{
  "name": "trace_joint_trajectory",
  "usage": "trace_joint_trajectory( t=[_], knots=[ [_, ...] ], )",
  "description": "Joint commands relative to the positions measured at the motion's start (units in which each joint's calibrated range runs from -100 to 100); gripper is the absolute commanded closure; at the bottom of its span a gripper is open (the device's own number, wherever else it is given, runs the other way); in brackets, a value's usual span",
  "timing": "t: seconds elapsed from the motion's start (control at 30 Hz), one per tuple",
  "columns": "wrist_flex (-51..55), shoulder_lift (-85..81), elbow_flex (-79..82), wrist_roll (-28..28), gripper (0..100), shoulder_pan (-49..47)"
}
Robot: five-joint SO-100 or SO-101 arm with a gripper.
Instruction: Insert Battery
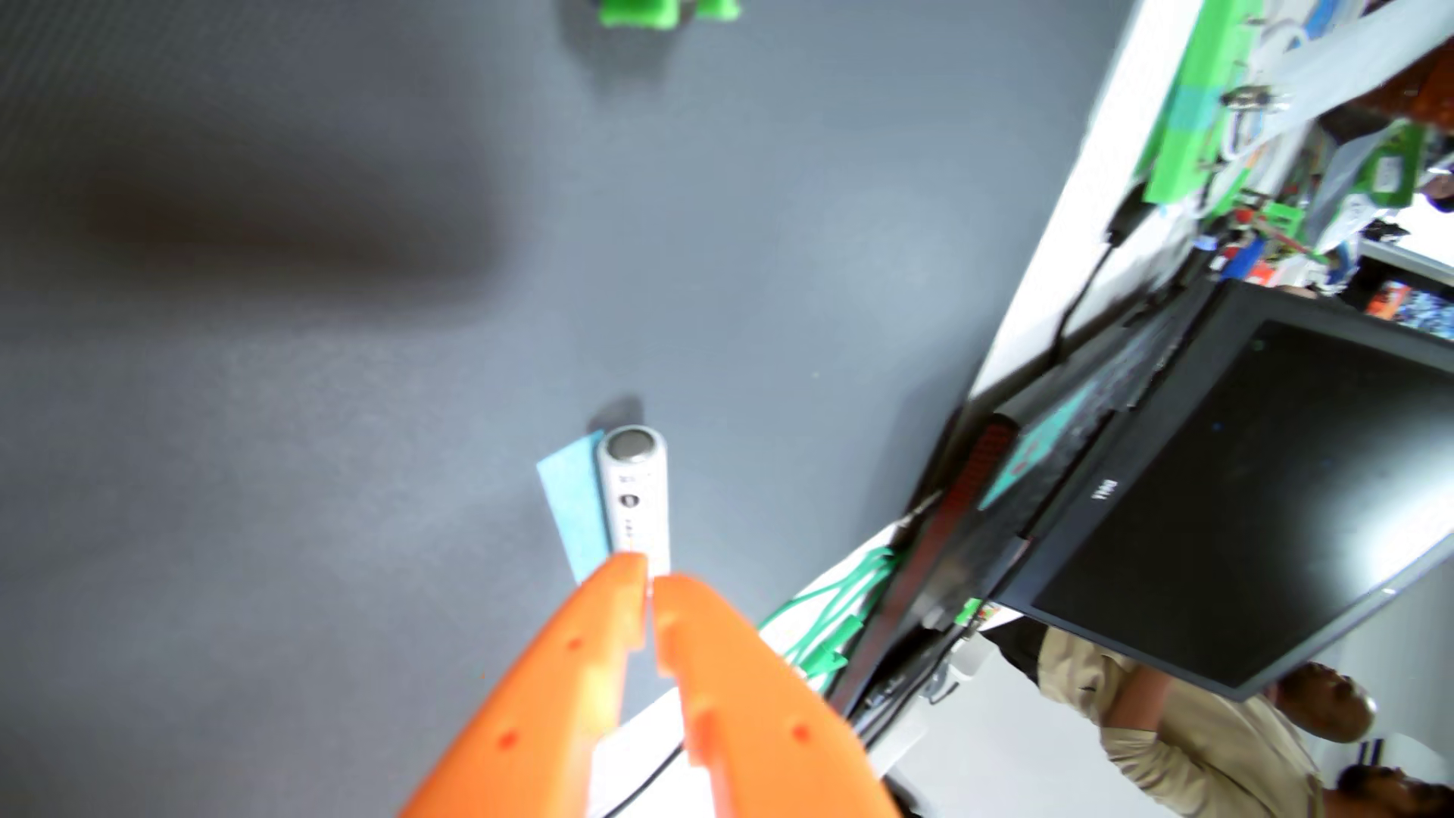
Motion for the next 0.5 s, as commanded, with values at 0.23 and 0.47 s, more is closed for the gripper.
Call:
trace_joint_trajectory(
  t=[0.23,0.47],
  knots=[
    [0.32,0.17,-10.50,0.71,99,1.20],
    [4.47,10.51,-24.91,0.71,99,1.32]
  ],
)
